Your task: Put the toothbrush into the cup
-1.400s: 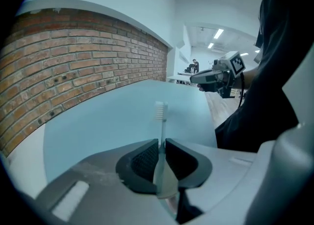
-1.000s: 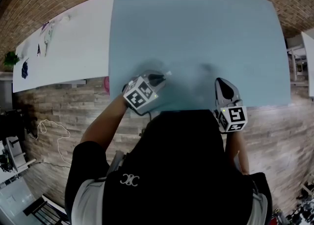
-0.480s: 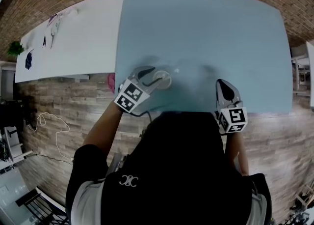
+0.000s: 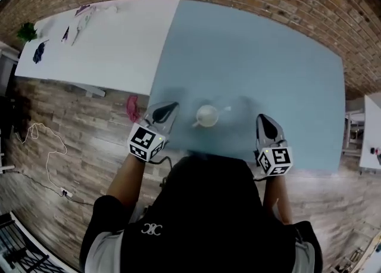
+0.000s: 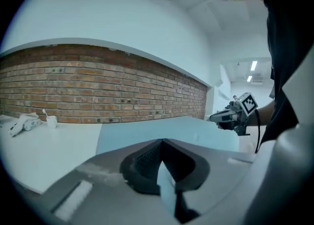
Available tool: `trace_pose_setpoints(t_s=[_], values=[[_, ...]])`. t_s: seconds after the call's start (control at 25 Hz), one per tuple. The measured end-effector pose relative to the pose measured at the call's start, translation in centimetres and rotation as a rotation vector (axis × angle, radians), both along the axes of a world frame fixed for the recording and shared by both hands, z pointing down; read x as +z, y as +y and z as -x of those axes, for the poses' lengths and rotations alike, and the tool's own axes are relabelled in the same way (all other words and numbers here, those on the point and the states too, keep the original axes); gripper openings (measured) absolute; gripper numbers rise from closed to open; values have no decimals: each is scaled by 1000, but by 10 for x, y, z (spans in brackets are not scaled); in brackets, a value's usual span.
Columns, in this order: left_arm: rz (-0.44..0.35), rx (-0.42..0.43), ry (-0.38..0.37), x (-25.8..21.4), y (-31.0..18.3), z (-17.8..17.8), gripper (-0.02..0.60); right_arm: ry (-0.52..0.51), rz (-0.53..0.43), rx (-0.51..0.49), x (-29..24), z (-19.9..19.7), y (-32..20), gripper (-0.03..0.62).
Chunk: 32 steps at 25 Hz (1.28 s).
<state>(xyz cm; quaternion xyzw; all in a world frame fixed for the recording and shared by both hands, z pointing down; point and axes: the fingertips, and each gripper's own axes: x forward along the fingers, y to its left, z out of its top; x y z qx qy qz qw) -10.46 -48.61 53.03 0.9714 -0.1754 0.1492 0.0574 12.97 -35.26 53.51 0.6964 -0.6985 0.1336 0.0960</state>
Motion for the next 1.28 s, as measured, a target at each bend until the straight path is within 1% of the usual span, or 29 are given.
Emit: trace_pose_setpoints(t_s=[0.08,0.16,0.24,0.32,0.44,0.56,0.64,0.72,0.88,1.04,1.28], values=[[21,-19,33,-1,2,10,6,10,-3,-12,-4,5,-9,6],[64,-17,52,4,9,18,6,20,6,-25,-8,13,-14,5],[87,-5,47,13,20,27,6,29,20,-41,-13,21,-18,5],[91,-4,40,22,30,35,6,38,35,-54,-18,24,-18,6],[111,6,51,22,41,41,6,46,33,-59,-27,21,-20,6],[83,51,58,13,59,41,6,35,15,-73,-32,15,-23,6],[75,44,62,6,73,43,6,42,3,-107,-35,17,-21,6],[82,2,72,-2,81,43,6,51,-14,-160,-38,19,-17,5],[55,-102,66,-14,100,33,6,49,-38,-247,-36,7,7,6],[44,-189,76,-24,138,10,6,22,-58,-294,-27,-26,44,6],[47,-296,78,-30,211,-24,6,-17,-116,-357,-25,-75,104,6]])
